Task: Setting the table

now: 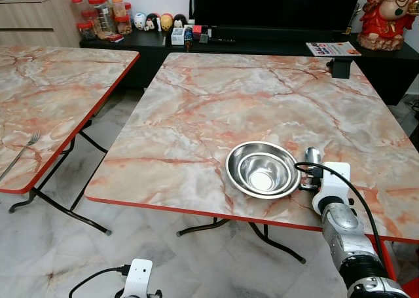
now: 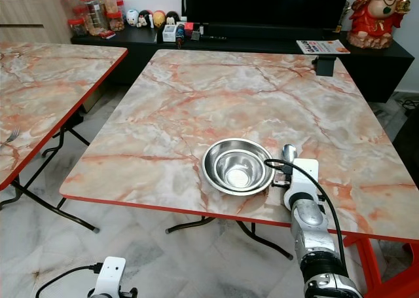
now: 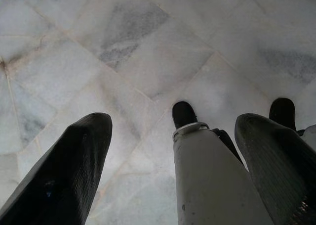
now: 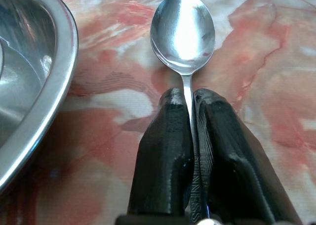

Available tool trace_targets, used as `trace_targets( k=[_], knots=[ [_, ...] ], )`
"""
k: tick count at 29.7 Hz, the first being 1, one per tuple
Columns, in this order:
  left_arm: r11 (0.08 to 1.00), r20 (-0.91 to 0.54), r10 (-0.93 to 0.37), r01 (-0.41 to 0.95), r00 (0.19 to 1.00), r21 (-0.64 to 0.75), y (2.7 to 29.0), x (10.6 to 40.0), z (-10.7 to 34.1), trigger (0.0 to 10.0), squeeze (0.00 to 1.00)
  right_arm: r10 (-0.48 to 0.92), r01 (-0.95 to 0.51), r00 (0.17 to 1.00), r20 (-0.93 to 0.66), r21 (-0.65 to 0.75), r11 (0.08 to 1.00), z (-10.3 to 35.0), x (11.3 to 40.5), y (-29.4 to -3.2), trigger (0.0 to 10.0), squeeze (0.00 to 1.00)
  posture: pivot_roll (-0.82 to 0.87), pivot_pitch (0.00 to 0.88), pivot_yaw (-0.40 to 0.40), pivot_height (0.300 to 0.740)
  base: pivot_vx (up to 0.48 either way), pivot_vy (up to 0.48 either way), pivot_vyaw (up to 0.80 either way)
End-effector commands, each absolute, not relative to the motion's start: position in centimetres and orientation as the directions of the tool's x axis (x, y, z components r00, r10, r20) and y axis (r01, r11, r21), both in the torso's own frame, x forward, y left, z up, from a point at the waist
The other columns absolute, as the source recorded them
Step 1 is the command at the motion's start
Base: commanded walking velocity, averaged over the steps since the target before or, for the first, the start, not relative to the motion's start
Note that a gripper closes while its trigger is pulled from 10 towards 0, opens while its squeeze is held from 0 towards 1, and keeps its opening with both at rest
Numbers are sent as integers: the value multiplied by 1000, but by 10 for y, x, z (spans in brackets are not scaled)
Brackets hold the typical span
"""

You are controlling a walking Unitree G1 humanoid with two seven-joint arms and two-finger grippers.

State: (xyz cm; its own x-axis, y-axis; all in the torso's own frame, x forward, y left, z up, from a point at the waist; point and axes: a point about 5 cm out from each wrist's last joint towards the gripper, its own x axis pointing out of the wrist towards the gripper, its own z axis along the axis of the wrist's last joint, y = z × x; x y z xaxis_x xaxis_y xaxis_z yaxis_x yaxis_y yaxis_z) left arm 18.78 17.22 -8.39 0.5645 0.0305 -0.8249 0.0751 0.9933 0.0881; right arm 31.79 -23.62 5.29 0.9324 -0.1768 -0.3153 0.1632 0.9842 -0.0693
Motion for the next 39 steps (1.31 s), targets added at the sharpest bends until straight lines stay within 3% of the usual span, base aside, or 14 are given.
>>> trace_targets(
  k=[1, 3, 10, 11, 14, 15, 28, 29, 32, 33, 34, 35, 38, 39],
  knots=[
    [992, -830, 34, 83, 556, 96, 176, 188, -84, 10000, 0, -158, 146, 919, -362, -60, 987, 43, 313, -231, 10000, 0, -83, 0, 15, 740, 0, 0, 0],
    [992, -830, 34, 83, 556, 97, 176, 188, -84, 10000, 0, -154, 143, 919, -362, -56, 988, 43, 313, -231, 10000, 596, -81, 0, 15, 740, 0, 0, 0],
    [992, -830, 36, 84, 557, 99, 177, 189, -83, 10000, 0, -160, 149, 919, -360, -57, 987, 43, 314, -231, 10000, 647, -81, 0, 15, 740, 0, 0, 0],
    [992, -829, 36, 83, 558, 99, 177, 189, -83, 10000, 0, -165, 155, 918, -360, -57, 986, 43, 313, -232, 10000, 737, -82, 0, 16, 740, 0, 0, 0],
    [992, -829, 36, 83, 558, 99, 176, 189, -83, 10000, 0, -167, 156, 918, -360, -62, 986, 43, 313, -232, 10000, 596, -82, 0, 17, 740, 0, 0, 0],
    [992, -829, 36, 83, 558, 98, 176, 189, -83, 10000, 0, -176, 162, 917, -359, -69, 984, 44, 313, -233, 10000, 0, -81, 0, 15, 740, 0, 0, 0],
    [992, -829, 38, 80, 559, 100, 177, 189, -83, 10000, 0, -184, 173, 919, -348, -64, 983, 46, 314, -235, 10000, 0, -81, 0, 16, 740, 0, 0, 0],
    [992, -829, 38, 81, 559, 100, 177, 189, -83, 10000, 0, -184, 175, 921, -343, -58, 983, 46, 314, -234, 10000, 1000, -80, 0, 16, 740, 0, 0, 0],
    [992, -829, 38, 81, 558, 100, 177, 189, -83, 10000, 0, -190, 182, 923, -334, -57, 982, 48, 314, -234, 10000, 1000, -81, 0, 19, 740, 0, 0, 0],
    [992, -829, 38, 81, 558, 100, 177, 189, -83, 10000, 0, -193, 183, 923, -333, -60, 981, 47, 314, -235, 10000, 561, -81, 0, 19, 740, 0, 0, 0],
    [992, -829, 38, 81, 558, 100, 177, 189, -83, 10000, 0, -193, 183, 923, -334, -60, 981, 47, 314, -235, 10000, 561, -81, 0, 19, 740, 0, 0, 0],
    [992, -829, 37, 82, 558, 100, 177, 189, -83, 10000, 0, -194, 185, 923, -333, -61, 981, 47, 314, -235, 10000, 0, -81, 0, 19, 740, 0, 0, 0],
    [991, -829, 37, 83, 559, 101, 177, 189, -83, 10000, 0, -187, 181, 925, -331, -51, 982, 48, 314, -236, 10000, 12, -82, 0, 20, 740, 0, 0, 0],
    [991, -829, 37, 83, 559, 101, 177, 189, -83, 10000, 0, -190, 183, 925, -330, -51, 982, 48, 314, -236, 10000, 663, -82, 0, 20, 740, 0, 0, 0]
  ],
)
